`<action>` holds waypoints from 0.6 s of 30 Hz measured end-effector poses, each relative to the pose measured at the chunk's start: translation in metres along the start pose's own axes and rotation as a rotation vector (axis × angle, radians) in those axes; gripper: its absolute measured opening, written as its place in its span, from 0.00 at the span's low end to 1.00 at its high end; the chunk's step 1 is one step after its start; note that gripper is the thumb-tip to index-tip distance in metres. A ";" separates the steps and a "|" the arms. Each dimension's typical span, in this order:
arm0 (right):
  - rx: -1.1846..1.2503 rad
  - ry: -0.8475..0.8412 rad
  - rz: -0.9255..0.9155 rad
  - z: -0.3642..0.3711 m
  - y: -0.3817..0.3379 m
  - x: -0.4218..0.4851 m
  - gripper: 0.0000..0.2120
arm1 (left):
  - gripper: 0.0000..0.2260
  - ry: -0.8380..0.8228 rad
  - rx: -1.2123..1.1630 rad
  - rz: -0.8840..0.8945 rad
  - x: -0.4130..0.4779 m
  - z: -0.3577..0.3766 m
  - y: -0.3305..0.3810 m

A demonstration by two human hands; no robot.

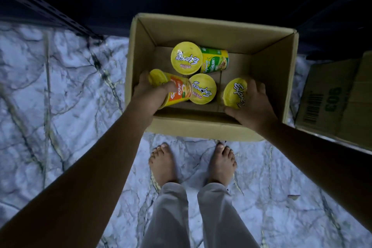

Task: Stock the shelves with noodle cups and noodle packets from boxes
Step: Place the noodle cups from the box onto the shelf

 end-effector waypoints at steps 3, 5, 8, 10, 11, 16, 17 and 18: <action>0.049 0.050 -0.054 -0.023 -0.022 -0.032 0.52 | 0.13 0.018 -0.013 0.129 0.016 0.020 -0.018; 0.093 0.074 -0.066 -0.041 -0.042 -0.056 0.52 | 0.23 -0.059 -0.129 0.189 0.058 -0.004 -0.006; 0.146 0.128 -0.118 -0.076 -0.076 -0.095 0.52 | 0.45 -0.225 -0.179 0.326 -0.007 -0.200 0.115; 0.181 0.144 -0.155 -0.105 -0.101 -0.123 0.52 | 0.46 -0.208 -0.336 0.452 -0.102 -0.318 0.187; 0.200 0.149 -0.168 -0.122 -0.114 -0.137 0.53 | 0.47 -0.203 -0.365 0.498 -0.132 -0.359 0.205; 0.341 0.223 -0.201 -0.219 -0.183 -0.221 0.52 | 0.49 -0.137 -0.341 0.707 -0.216 -0.475 0.227; 0.370 0.245 -0.216 -0.240 -0.196 -0.240 0.52 | 0.49 -0.113 -0.339 0.753 -0.234 -0.503 0.233; 0.392 0.259 -0.232 -0.261 -0.210 -0.260 0.52 | 0.49 -0.085 -0.338 0.817 -0.254 -0.533 0.239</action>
Point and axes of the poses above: each hand's wrist, its own x-axis towards the middle knuckle, its own z-axis out of the palm, y = z × x, the point moved 2 cm from there along x, towards the middle knuckle, and after that the axes turned 4 degrees about z, right-handed, at the moved point
